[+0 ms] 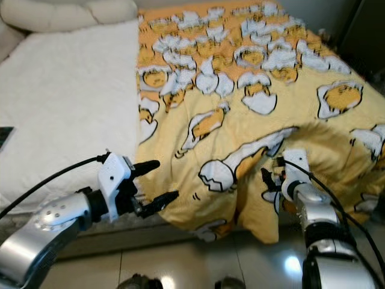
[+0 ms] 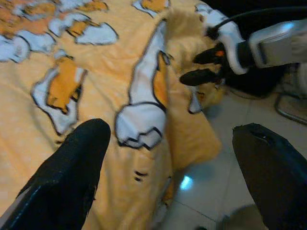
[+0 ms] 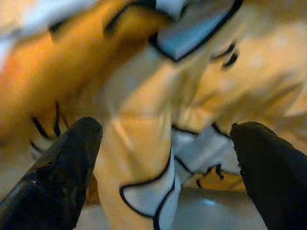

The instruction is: Clean up the room

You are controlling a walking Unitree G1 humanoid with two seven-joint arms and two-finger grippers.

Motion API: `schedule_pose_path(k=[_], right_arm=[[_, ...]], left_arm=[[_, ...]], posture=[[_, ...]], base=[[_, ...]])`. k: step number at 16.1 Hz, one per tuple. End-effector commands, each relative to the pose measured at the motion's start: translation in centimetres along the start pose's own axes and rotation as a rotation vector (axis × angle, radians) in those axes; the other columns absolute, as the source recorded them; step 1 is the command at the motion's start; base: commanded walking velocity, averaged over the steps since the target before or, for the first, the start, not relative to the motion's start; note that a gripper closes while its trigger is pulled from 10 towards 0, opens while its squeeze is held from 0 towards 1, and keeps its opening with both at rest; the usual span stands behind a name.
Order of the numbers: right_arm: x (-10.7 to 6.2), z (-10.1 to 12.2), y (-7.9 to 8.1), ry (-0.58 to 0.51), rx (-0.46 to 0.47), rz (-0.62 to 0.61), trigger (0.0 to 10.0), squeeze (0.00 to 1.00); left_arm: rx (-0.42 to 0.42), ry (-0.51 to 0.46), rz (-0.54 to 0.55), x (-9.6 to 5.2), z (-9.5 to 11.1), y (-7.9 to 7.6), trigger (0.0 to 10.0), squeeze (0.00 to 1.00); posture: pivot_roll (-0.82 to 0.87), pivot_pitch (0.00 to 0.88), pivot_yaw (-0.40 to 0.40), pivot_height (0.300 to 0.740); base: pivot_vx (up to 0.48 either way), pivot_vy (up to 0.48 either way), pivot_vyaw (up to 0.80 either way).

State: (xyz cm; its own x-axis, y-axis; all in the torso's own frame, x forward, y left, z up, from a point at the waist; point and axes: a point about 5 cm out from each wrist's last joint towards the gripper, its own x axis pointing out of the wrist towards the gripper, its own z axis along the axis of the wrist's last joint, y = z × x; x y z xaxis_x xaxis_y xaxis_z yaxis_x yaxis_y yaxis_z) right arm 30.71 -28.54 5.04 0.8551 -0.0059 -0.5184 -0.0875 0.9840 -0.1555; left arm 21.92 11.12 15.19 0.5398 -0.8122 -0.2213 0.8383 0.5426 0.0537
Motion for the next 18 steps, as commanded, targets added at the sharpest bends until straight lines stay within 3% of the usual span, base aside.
schedule_pose_path(k=[1,2,3,4,5,9,10,12,18], right_arm=[[0.0,0.4,-0.3,-0.007,-0.023,0.014,10.0,1.0],[0.0,0.5,-0.4,-0.004,-0.034,0.015,10.0,1.0],[0.2,0.7,-0.2,0.004,-0.065,0.032,10.0,0.9],[0.3,0.8,-0.1,0.006,-0.076,0.037,10.0,0.9],[0.4,1.0,0.1,0.002,-0.097,0.048,10.0,0.0],[1.1,2.0,2.0,-0.051,-0.048,0.105,10.0,0.0],[1.3,1.9,2.0,-0.026,-0.076,0.051,3.7,0.0],[1.4,2.2,1.8,-0.034,-0.038,0.006,0.0,0.0],[1.2,2.2,1.2,-0.045,-0.015,-0.026,0.0,0.0]], left_arm=[[0.0,0.007,-0.017,-0.7,0.4,-0.4,10.0,0.0],[0.003,0.011,-0.025,-0.9,0.5,-0.6,10.0,0.0],[0.014,0.026,-0.047,-1.4,0.9,-1.1,10.0,0.0],[0.018,0.031,-0.054,-1.6,1.1,-1.3,10.0,0.0],[0.02,0.039,-0.058,-2.0,1.3,-1.6,10.0,0.0],[0.014,0.071,-0.019,-3.4,1.7,-1.9,10.0,0.0],[0.012,0.081,-0.008,-3.8,1.8,-1.9,10.0,0.0],[0.007,0.088,0.004,-4.0,1.8,-2.0,10.0,0.0],[-0.005,0.086,0.009,-3.7,2.0,-2.3,10.0,0.0]], posture=[[0.1,0.236,0.122,0.74],[0.1,0.241,0.123,0.74],[0.13,0.273,0.132,0.74],[0.13,0.278,0.134,0.74],[0.15,0.291,0.142,0.74],[0.19,0.323,0.145,0.74],[0.2,0.325,0.139,0.74],[0.21,0.325,0.138,0.74],[0.19,0.307,0.125,0.74]], base=[[0.0,0.0,0.0],[0.0,0.0,0.0],[0.0,0.0,0.0],[0.0,0.0,0.0],[0.0,0.0,0.0],[0.0,0.0,0.0],[0.0,0.0,0.0],[0.0,0.0,0.0],[0.0,0.0,0.0]])
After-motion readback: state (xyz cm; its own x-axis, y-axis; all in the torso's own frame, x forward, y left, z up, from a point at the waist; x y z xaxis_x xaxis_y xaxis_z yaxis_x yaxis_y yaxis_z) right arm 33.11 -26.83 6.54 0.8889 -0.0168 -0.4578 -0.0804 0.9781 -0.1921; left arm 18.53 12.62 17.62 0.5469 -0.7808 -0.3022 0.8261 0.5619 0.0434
